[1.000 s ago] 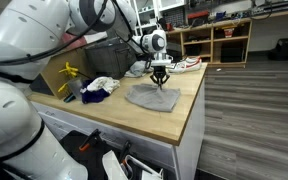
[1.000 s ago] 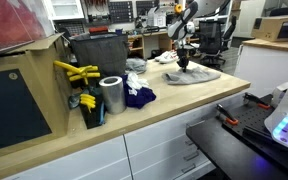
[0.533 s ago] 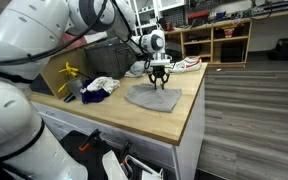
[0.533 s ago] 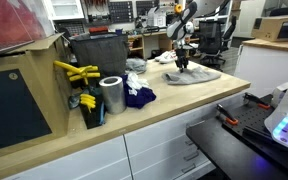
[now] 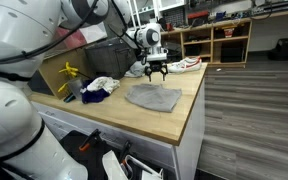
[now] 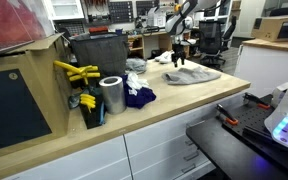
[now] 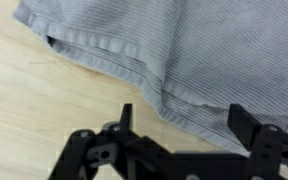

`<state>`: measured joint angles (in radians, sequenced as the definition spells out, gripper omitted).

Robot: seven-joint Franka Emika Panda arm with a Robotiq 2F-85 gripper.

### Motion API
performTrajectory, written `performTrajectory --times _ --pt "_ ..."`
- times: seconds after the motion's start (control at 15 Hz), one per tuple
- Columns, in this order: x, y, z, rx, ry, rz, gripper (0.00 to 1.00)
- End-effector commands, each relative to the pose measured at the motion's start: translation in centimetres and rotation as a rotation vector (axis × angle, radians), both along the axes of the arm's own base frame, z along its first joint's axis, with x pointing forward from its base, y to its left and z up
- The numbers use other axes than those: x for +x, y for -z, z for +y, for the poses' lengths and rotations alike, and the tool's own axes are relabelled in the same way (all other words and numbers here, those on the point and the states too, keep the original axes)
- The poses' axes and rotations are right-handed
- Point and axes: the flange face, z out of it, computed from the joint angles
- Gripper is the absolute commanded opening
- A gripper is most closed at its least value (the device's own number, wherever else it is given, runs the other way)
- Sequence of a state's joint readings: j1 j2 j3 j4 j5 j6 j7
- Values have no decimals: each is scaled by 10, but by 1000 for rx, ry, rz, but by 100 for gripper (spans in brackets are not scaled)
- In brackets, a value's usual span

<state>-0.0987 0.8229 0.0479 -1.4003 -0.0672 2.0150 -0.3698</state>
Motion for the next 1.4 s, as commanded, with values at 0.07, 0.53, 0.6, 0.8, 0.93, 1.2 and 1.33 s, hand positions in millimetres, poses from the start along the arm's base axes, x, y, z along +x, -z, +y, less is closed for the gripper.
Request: performTrajectory --times 0.07,0.53,0.6,0.8,0.93,1.2,1.33 --pt "-16 -32 25 25 -38 -30 60" --pt "-39 -9 65 94 -29 18 7" --pt "-43 -2 69 104 -22 30 1" --pt "-56 15 81 134 -9 57 0" --pt "-63 22 86 155 0 73 0" --pt "-71 34 92 164 29 59 0" --pt "-75 42 96 157 38 31 0"
